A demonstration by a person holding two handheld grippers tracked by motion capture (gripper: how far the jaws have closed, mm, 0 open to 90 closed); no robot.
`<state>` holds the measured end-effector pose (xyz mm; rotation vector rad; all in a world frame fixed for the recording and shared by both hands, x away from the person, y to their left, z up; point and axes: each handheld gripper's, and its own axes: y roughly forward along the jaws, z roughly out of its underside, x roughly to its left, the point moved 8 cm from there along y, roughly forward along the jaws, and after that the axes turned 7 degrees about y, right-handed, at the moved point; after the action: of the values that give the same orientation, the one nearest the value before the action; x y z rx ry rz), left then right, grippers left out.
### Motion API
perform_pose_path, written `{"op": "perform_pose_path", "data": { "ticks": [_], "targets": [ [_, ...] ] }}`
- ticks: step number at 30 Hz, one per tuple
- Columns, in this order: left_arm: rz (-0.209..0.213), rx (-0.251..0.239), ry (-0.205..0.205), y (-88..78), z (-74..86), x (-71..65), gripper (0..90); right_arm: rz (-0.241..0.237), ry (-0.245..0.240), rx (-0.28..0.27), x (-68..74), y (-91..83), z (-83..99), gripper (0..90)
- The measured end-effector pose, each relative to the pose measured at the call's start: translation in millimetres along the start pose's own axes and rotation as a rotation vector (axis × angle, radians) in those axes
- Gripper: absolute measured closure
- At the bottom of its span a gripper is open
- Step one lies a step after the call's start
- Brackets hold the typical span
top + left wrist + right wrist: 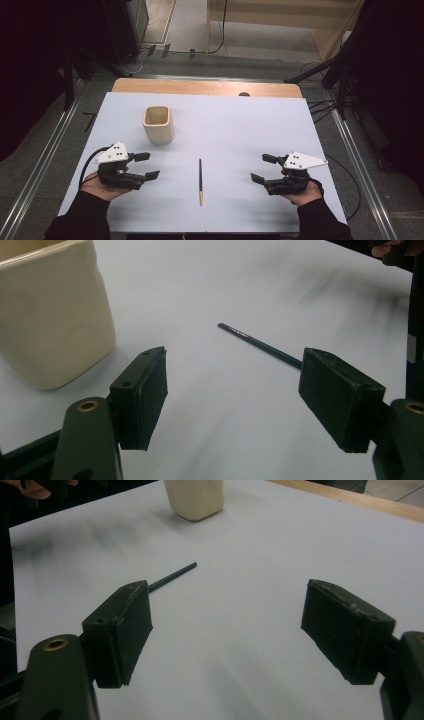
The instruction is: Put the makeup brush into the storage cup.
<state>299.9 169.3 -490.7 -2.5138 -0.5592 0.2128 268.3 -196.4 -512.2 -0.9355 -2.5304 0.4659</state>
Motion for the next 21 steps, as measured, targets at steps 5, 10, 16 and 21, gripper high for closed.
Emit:
{"op": "perform_pose_path", "data": {
  "ticks": [5,10,16,21],
  "targets": [
    [-0.002,0.001,-0.001,0.0,-0.1,-0.2,28.1,-0.001,0.005,0.002,0.6,-0.6,-0.2,21.2],
    [-0.002,-0.001,-0.003,-0.3,-0.2,-1.0,28.1,0.002,0.006,-0.005,0.7,-1.5,-1.3,21.2],
    [-0.002,-0.001,-0.002,-0.5,-0.5,-1.1,28.1,0.005,0.0,0.0,0.3,-1.5,-0.8,21.2],
    [-0.001,-0.004,-0.006,-0.5,-0.7,-1.1,28.1,0.007,0.007,-0.003,0.0,-1.8,-1.2,21.2]
  ]
}}
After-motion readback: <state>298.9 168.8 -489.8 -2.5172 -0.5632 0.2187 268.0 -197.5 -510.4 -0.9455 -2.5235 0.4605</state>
